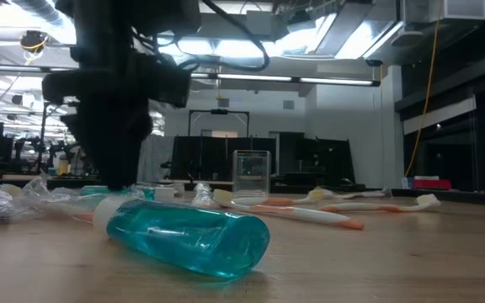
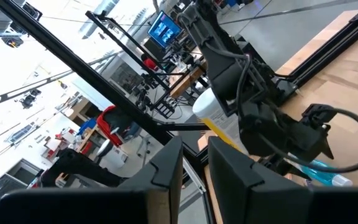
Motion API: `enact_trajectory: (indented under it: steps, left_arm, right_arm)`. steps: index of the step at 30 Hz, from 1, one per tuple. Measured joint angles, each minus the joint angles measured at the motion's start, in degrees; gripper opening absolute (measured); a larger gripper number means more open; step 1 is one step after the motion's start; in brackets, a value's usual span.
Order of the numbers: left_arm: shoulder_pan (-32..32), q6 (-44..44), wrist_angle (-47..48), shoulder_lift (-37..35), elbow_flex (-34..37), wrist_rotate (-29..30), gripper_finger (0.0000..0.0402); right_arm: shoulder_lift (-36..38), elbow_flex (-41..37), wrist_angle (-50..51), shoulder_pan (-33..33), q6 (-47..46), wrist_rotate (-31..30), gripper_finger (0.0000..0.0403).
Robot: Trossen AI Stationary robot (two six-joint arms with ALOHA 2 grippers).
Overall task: Pick & Place toothbrushing station
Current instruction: Put the blue mouthwash into the transparent organizer
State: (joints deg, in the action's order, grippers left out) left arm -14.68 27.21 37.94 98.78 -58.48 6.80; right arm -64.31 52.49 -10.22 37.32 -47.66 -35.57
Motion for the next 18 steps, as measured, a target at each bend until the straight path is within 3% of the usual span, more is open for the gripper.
enact_trajectory:
  steps: [10, 18]
  left_arm:
    - [-0.95, 2.21, 0.76, 5.22, -0.35, 1.17, 0.0264]
    - [-1.13, 2.58, 0.33, 5.51, -0.24, 2.09, 0.0177]
  right_arm:
    - [0.0, 0.0, -0.45, 0.01, -0.13, 0.02, 0.008]
    - [0.0, 0.0, -0.45, 0.0, -0.97, 0.02, 0.008]
